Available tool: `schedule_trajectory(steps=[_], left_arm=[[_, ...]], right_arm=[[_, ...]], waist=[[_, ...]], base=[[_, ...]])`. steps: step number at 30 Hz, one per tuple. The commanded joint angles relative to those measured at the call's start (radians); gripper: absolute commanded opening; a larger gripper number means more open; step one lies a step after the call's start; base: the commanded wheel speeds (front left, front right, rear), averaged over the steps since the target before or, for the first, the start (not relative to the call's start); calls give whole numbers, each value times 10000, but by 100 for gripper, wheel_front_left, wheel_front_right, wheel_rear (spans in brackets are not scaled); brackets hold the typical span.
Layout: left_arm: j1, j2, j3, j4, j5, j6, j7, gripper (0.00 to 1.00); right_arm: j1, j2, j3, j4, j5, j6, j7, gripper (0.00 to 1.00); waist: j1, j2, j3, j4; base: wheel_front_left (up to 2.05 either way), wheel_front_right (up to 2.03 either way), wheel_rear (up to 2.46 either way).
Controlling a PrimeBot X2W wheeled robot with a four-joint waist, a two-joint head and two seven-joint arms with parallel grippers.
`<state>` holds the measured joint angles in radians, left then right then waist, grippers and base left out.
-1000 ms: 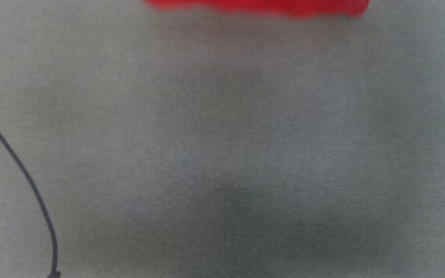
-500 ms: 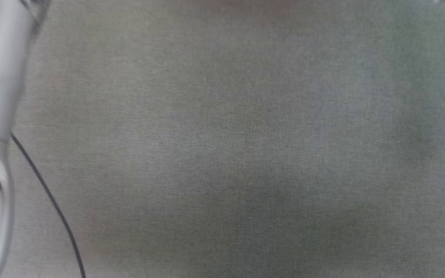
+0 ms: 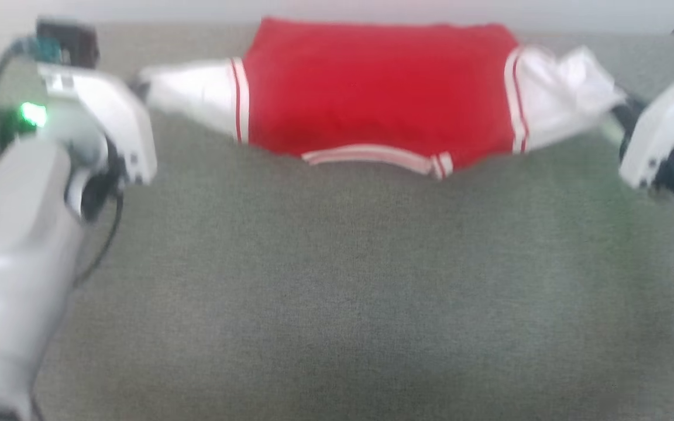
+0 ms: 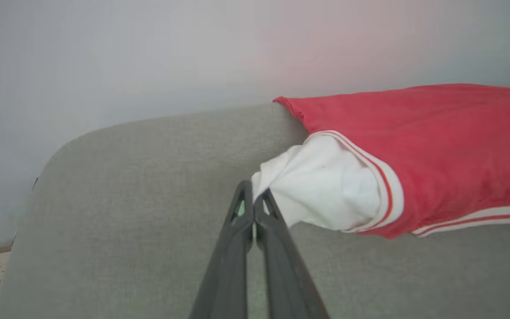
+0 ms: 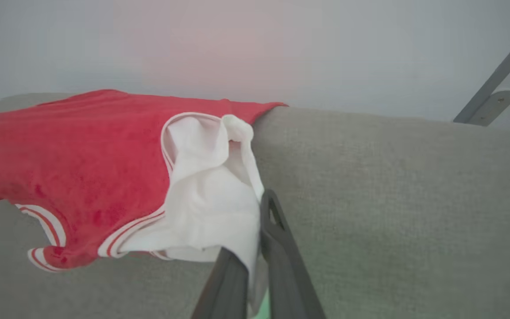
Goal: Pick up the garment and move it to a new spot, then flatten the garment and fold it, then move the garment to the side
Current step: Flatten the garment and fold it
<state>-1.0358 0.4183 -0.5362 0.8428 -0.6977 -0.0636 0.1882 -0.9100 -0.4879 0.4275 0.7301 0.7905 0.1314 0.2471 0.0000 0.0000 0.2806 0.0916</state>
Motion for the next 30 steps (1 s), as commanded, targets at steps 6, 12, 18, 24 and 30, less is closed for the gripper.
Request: schedule_trajectory(steps=[6,12,18,24,30], left_arm=[[2868,1134,369,-3100,-810,1104,1267,0],[5763,2598,1016,-7243,-1456,2965,2529,0],[8297,3670,1433,-10736,-1718,4826,3442,0],[10313,4026,1578,-12556,-1906,6026,3618,0],[11185,3744,1420,-12990,-2008,6331,3371,0]], right_arm=[[1846,-1067,398,-1594,1065,-16,1359,0],[3268,-1921,529,-2779,1740,-16,2471,0],[4717,-2920,746,-4086,2321,-16,3598,0],[6125,-3603,774,-4862,2595,-16,4143,0],[6774,-3552,591,-4751,2097,-16,3839,0]], waist=[[0,0,-919,-150],[0,0,-1187,-177],[0,0,-1191,-150],[0,0,-1075,-74],[0,0,-910,24]], base=[[0,0,0],[0,0,0],[0,0,0],[0,0,0],[0,0,0]])
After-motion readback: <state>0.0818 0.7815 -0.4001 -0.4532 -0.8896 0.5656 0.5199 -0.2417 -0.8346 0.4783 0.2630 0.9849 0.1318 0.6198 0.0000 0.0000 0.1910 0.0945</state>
